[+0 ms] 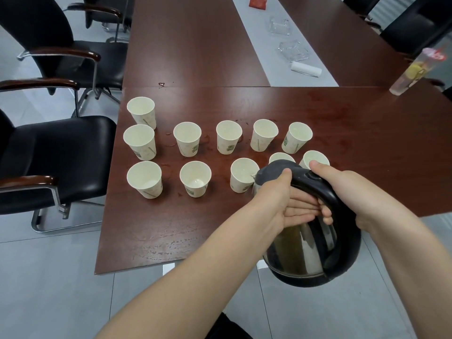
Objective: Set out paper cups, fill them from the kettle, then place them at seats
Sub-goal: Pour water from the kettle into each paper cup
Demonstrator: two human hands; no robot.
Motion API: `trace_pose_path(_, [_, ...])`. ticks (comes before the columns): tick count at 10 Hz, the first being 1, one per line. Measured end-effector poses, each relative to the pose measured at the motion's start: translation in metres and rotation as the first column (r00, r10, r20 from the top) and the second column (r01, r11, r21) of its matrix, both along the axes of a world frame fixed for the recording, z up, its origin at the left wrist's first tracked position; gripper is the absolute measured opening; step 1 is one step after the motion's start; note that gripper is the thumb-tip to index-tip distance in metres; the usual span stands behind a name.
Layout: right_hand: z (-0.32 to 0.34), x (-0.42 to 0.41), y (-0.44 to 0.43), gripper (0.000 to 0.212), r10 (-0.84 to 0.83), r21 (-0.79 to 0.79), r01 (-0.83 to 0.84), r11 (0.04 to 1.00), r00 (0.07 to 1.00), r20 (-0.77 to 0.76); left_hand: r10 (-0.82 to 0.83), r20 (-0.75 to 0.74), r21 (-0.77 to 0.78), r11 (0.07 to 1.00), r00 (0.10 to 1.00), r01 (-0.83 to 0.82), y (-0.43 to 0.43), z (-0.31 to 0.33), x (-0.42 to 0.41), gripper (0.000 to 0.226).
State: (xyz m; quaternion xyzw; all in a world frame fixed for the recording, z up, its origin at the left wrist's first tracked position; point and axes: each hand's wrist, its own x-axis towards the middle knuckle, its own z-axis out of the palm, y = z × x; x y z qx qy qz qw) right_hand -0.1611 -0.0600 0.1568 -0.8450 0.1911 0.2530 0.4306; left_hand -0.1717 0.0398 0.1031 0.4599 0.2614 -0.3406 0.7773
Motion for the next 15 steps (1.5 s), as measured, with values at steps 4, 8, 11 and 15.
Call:
trace_pose_path(4, [-0.002,0.001,0.0,0.058,0.01,-0.004,-0.01,1.0,1.0,0.009,0.011,0.005,0.002,1.0,1.0,-0.011,0.0,0.003,-0.001,0.075])
trace_pose_path(8, [-0.003,0.0,-0.001,0.059,0.012,0.003,-0.012,1.0,1.0,0.019,0.019,-0.002,0.015,1.0,1.0,-0.019,0.001,0.002,-0.001,0.076])
trace_pose_path(11, [-0.006,-0.007,-0.002,0.057,-0.031,0.026,0.03,0.999,0.999,0.04,-0.003,0.016,0.049,0.999,1.0,0.002,0.001,0.004,-0.003,0.077])
trace_pose_path(15, [-0.012,-0.04,-0.007,0.064,-0.138,0.194,0.109,0.975,0.98,0.143,-0.029,0.2,0.144,0.99,0.979,0.0,0.004,0.008,-0.025,0.073])
